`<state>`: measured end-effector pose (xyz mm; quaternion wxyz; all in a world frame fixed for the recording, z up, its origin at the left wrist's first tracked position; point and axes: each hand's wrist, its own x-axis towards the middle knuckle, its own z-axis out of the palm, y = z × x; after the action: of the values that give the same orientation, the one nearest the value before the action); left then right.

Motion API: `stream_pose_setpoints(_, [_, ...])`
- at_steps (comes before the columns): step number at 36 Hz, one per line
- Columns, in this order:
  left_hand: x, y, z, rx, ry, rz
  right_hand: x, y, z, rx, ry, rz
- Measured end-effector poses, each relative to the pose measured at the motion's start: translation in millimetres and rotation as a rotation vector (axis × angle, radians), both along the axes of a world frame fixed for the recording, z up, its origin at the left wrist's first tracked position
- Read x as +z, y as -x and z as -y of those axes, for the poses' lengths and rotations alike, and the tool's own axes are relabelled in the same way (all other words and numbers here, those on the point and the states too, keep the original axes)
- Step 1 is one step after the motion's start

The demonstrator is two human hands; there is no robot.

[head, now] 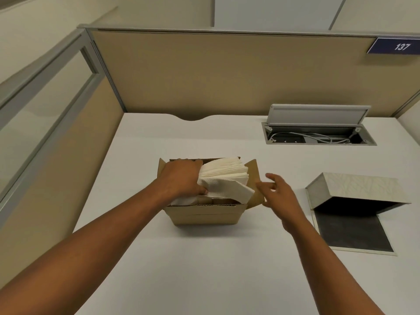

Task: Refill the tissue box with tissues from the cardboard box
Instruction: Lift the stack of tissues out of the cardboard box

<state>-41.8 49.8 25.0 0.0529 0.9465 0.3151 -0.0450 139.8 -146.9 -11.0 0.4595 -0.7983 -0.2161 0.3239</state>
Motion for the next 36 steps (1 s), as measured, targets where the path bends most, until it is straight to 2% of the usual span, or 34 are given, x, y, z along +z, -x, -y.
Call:
stream_pose_setpoints(3, [10.6, 3.7, 1.7, 0.009, 0.004, 0.001, 14.1, -4.6, 5.9, 0.009, -0.108, 0.073])
stream_pose_setpoints(7, [26.2, 8.7, 0.8, 0.019, 0.038, 0.003, 27.5, -5.3, 10.4, 0.227, -0.177, 0.154])
stream_pose_setpoints(10, [40.3, 9.2, 1.2, 0.004, 0.037, 0.032, 30.1, 0.6, 8.1, 0.343, -0.141, 0.205])
stream_pose_setpoints(14, [62.5, 6.5, 6.6, -0.06, 0.007, 0.072, 35.2, 9.7, 2.8, 0.354, -0.106, 0.278])
stream_pose_setpoints(19, [84.2, -0.4, 23.9, -0.167, -0.011, 0.091, 50.9, 2.8, 1.2, 0.396, -0.269, 0.13])
stream_pose_setpoints(24, [93.2, -10.0, 42.3, -0.258, 0.073, 0.101, 58.8, -10.2, 15.9, 0.365, -0.316, 0.037])
stream_pose_setpoints(36, [78.1, -77.0, 96.1, -0.401, 0.207, -0.002, 32.6, -44.0, 98.0, 0.096, -0.444, -0.127])
